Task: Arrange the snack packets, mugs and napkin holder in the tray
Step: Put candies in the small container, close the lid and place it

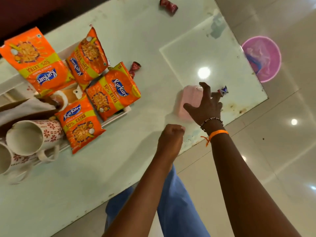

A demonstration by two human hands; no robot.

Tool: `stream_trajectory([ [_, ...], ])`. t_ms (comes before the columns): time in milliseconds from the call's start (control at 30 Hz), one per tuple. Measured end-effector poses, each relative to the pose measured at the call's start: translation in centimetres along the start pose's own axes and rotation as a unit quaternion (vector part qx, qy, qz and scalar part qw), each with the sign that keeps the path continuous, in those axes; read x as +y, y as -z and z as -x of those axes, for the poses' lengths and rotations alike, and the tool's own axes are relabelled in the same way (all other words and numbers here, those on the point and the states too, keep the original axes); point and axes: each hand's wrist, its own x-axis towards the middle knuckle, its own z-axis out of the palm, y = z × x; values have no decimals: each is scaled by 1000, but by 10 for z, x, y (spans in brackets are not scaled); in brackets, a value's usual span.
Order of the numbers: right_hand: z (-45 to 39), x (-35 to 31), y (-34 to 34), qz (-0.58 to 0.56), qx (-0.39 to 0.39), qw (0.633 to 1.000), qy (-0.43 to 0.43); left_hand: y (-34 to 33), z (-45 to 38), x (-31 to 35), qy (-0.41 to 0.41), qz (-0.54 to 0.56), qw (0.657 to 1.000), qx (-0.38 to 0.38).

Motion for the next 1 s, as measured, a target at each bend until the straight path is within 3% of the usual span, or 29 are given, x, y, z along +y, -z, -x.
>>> stream_trajectory([
  [67, 2, -5, 6, -182, -46, 982, -10, -2, -10, 12, 53, 68, 996, 21],
  [100, 5, -9, 9, -285, -75, 955, -34, -1, -14, 17, 60, 112, 992, 27],
  [167, 11, -11, 14, -442, -146, 881, -87, 6, -17, 27, 25, 192, 980, 40],
  [233, 11, -10, 17, -493, -207, 840, -90, 19, -20, 34, -18, 208, 976, 66],
  [300, 11, -8, 17, -450, -239, 857, -76, 35, -23, 37, -49, 199, 975, 80],
  [333, 11, -9, 16, -391, -217, 892, -60, 41, -24, 38, -63, 187, 977, 84],
  [400, 11, -12, 12, -230, -66, 971, 28, 52, -24, 38, -90, 142, 979, 116],
  [433, 14, -16, 11, -175, 20, 980, 97, 55, -22, 38, -108, 120, 977, 139],
  [500, 23, -29, 7, -147, 65, 961, 226, 60, -20, 38, -132, 79, 974, 169],
  [567, 31, -42, 0, -159, 2, 941, 298, 65, -16, 34, -147, 48, 971, 183],
  [800, 26, -47, -4, -244, -93, 932, 249, 82, -6, 28, -163, -11, 968, 189],
  [933, 35, -40, -7, -137, 7, 936, 326, 75, 0, 22, -151, -15, 970, 187],
  [1000, 34, -36, -10, -85, 59, 943, 317, 74, 1, 19, -146, -21, 972, 181],
])
